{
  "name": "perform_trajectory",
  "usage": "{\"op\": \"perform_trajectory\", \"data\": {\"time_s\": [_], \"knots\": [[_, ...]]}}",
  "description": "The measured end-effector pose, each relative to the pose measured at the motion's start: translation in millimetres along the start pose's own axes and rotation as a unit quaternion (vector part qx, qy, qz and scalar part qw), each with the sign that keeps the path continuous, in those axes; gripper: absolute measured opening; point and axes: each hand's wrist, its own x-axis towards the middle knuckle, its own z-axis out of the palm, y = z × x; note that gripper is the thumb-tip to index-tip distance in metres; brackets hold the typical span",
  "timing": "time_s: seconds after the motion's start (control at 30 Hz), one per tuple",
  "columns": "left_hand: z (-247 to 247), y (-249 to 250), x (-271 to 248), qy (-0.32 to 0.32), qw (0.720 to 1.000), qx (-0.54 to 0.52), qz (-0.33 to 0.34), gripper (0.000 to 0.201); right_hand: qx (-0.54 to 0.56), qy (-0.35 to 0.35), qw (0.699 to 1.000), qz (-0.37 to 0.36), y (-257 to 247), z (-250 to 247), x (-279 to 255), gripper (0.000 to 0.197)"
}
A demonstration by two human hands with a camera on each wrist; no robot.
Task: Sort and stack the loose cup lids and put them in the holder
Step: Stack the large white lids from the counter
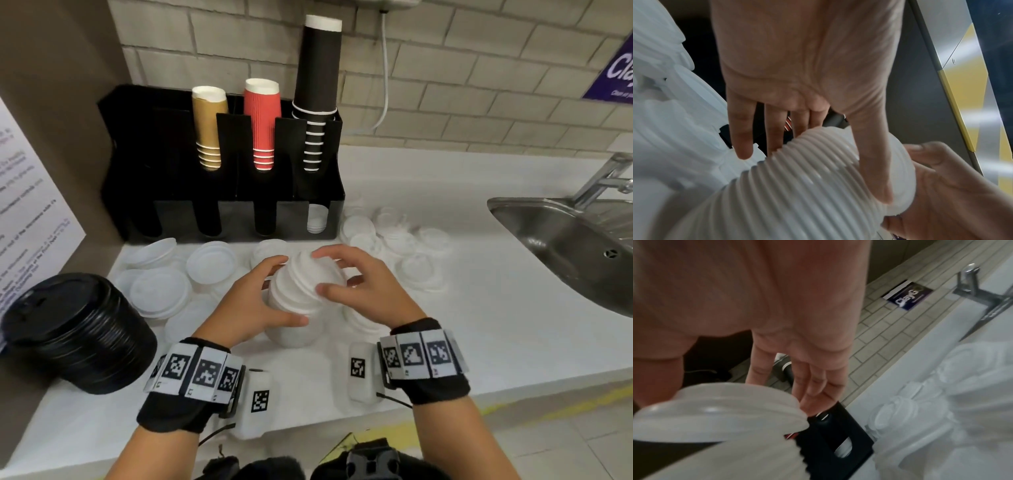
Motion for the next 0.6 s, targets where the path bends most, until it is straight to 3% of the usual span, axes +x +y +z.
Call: {"op": "perform_trajectory", "data": {"time_s": [0.13, 0.27, 0.6], "knots": [[0, 0, -2, 0.007, 1.000, -0.003, -0.007, 0.114, -0.060, -0.027, 0.997, -0.031, -4, 15, 6, 0.043], [-2, 1, -2, -0.002, 1.000, -0.006, -0.006, 0.121, -0.103, -0.042, 0.994, -0.015, -6, 22, 10, 0.045], [-7, 2, 0, -0.038, 0.999, -0.014, 0.022, 0.102, -0.114, -0.038, 0.993, 0.000, -5, 29, 6, 0.045]]}}
